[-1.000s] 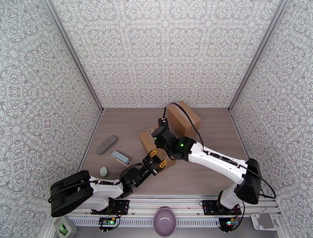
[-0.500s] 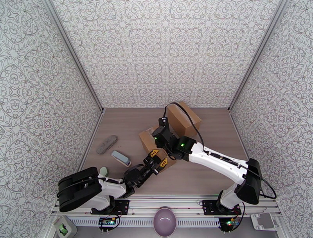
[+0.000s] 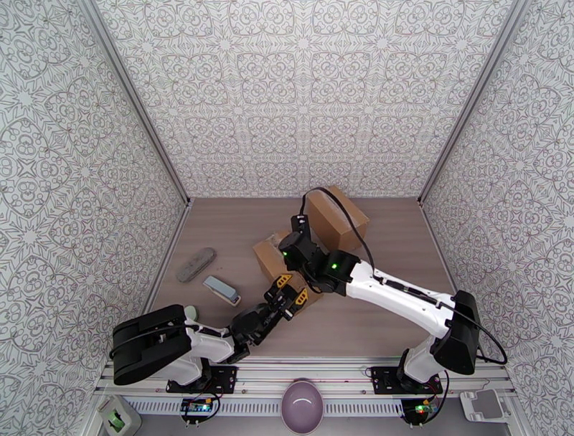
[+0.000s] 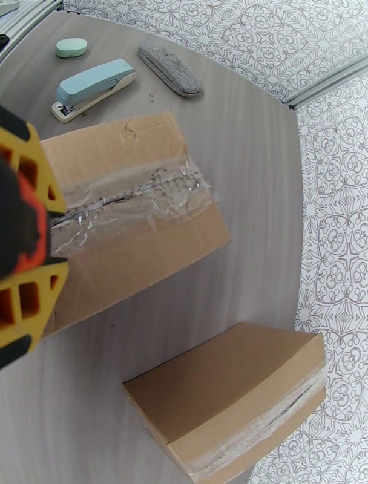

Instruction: Unpack the express box

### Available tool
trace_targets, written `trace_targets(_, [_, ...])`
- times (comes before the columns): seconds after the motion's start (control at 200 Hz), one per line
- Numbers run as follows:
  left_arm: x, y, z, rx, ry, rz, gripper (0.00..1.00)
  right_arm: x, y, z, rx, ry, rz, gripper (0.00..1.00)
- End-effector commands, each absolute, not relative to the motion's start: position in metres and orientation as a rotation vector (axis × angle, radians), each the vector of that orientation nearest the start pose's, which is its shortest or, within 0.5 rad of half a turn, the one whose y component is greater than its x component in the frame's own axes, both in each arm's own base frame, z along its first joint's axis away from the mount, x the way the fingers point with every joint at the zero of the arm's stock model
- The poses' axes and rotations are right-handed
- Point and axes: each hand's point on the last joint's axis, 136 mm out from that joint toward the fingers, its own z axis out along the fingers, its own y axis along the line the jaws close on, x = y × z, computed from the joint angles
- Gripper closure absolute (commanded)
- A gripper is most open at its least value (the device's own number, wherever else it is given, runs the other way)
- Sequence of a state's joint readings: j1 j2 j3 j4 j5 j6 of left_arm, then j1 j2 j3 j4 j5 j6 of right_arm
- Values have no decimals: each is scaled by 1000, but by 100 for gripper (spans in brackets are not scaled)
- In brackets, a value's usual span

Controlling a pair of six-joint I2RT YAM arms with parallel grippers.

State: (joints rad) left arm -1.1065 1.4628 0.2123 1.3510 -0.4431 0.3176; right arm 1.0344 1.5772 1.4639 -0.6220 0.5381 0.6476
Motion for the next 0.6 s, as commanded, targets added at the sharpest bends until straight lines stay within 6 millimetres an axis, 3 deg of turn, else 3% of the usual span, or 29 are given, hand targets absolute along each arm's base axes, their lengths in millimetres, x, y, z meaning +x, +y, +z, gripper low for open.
trace_targets(0.0, [245, -253, 184, 528, 1394, -192, 41, 261, 324, 261, -284, 2278, 345, 100])
trace_targets(0.245, [241, -249, 181, 543, 1423, -238, 42, 264, 316, 274, -294, 2240, 330, 100])
trace_targets(0.595, [244, -251, 178, 563, 1452, -249, 43, 258, 324, 247, -315, 2294, 368, 100])
